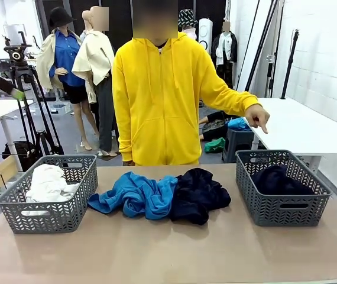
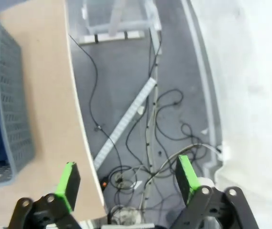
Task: Sort the tops and bottoms.
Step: Lift clothes from the center of the table with your left hand.
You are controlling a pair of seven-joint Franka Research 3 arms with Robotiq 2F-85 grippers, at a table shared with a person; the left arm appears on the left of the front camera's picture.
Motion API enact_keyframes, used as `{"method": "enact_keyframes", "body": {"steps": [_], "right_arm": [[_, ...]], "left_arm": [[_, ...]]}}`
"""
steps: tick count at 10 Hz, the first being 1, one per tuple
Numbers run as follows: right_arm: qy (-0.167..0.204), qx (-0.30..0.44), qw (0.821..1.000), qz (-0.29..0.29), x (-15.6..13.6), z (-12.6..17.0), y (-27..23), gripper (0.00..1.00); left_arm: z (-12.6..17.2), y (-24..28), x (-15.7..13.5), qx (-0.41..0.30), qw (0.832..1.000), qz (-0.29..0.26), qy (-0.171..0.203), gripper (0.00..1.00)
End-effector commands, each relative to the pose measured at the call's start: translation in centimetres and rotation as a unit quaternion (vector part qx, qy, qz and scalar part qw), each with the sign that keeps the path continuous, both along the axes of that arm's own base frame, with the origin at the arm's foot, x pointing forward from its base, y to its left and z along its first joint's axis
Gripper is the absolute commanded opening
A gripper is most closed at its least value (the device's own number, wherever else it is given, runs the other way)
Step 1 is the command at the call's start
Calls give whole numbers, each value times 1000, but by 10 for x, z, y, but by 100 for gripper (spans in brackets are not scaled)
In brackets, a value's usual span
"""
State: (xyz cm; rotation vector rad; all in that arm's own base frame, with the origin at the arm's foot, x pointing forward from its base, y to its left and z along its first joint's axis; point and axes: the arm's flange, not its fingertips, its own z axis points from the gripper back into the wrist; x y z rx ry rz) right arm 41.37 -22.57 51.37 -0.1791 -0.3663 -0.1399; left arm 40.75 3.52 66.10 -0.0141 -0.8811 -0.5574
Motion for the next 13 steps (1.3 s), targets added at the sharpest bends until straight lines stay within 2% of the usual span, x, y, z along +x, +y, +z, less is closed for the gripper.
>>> {"method": "enact_keyframes", "body": {"steps": [1,3,4,5,10,12,13], "right_arm": [[2,26,998,-52,-6,-24,-13,100],[5,40,997,-73,-19,-41,-31,100],[0,55,995,-80,-18,-50,-32,100],[20,30,998,-59,-21,-34,-34,100],[20,30,998,-59,-21,-34,-34,100],[20,30,998,-59,-21,-34,-34,100],[20,30,998,-59,-21,-34,-34,100]], "left_arm": [[-31,-52,-6,-28,998,-50,12,100],[-63,-112,-32,-26,999,-44,5,100],[-79,-125,-40,-12,999,-32,11,100],[-49,-105,-20,-15,998,-59,17,100],[-50,-105,-24,-21,999,-48,14,100],[-74,-145,16,-31,993,-96,54,100],[-87,-167,36,-27,990,-107,86,100]]}}
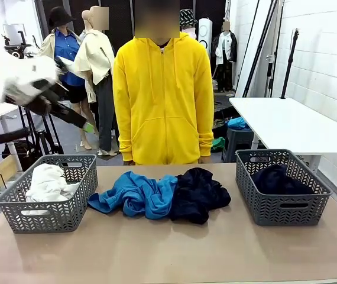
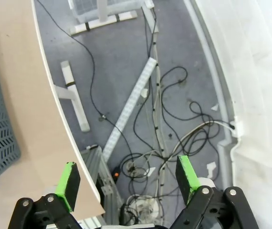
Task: Sort the tops and bottoms.
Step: Lift clothes from the center of the table with your left hand.
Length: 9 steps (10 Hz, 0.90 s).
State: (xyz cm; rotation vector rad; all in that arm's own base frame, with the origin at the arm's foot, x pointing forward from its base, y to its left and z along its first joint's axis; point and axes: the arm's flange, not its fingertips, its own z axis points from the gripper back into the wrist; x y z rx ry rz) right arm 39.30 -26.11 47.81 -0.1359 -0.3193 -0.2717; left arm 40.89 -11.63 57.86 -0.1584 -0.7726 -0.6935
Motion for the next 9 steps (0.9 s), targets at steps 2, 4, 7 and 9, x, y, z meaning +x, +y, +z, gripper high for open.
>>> {"method": "enact_keyframes", "body": {"steps": [2,4,7,9], "right_arm": [[5,-4,1000,3,0,1,1,100],[5,-4,1000,3,0,1,1,100],[5,-4,1000,3,0,1,1,100],[5,-4,1000,3,0,1,1,100]], "left_arm": [[-47,-58,65,-11,994,-67,90,100],[-106,-92,80,-1,985,-97,146,100],[-161,-99,96,47,985,-48,161,100],[-169,-102,88,25,982,-67,172,100]]}}
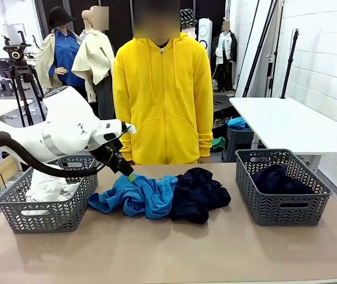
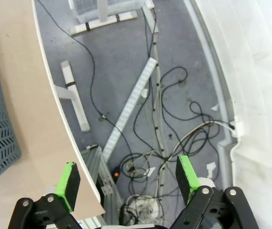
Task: Sort the tops and bottoms.
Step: Lift clothes from the center of the table with your left hand.
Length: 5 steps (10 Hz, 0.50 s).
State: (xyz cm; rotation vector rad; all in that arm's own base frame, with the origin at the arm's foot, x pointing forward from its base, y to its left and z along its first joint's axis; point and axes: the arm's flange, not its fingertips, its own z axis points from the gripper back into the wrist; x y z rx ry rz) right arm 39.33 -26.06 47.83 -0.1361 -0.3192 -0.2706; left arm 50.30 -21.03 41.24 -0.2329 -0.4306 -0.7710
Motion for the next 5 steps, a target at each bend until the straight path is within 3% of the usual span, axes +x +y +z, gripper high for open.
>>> {"method": "enact_keyframes", "body": {"steps": [1,2,3,5], "right_arm": [[5,-4,1000,3,0,1,1,100],[5,-4,1000,3,0,1,1,100],[5,-4,1000,3,0,1,1,100],[5,-4,1000,3,0,1,1,100]], "left_arm": [[-3,-1,0,-1,1000,-2,2,100],[-1,-11,0,13,999,12,-46,100],[-12,-14,13,32,998,36,-36,100],[-28,-16,23,28,999,29,-8,100]]}}
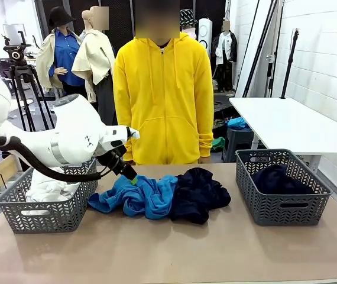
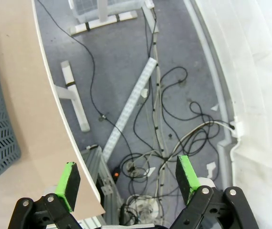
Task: Sort the tops and bottoms.
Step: Lift clothes from the center of the table with your left hand.
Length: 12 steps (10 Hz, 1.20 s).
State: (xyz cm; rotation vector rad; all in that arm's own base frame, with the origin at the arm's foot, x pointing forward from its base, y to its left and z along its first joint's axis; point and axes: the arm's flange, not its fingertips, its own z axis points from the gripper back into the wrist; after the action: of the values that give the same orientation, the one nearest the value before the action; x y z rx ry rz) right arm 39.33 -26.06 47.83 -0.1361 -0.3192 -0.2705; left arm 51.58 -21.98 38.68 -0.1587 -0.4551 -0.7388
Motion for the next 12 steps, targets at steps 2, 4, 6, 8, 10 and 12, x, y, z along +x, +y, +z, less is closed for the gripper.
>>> {"method": "enact_keyframes", "body": {"steps": [2,4,6,8,10,12], "right_arm": [[5,-4,1000,3,0,1,1,100],[5,-4,1000,3,0,1,1,100],[5,-4,1000,3,0,1,1,100],[5,-4,1000,3,0,1,1,100],[5,-4,1000,3,0,1,1,100],[5,-4,1000,3,0,1,1,100]], "left_arm": [[-17,-7,14,12,999,0,31,100],[-26,-6,18,-3,998,-9,55,100],[-44,-11,23,20,997,-3,68,100],[-58,-17,24,35,996,-11,81,100],[-63,-20,23,39,995,-20,88,75],[-65,-21,21,44,995,-20,91,35]]}}
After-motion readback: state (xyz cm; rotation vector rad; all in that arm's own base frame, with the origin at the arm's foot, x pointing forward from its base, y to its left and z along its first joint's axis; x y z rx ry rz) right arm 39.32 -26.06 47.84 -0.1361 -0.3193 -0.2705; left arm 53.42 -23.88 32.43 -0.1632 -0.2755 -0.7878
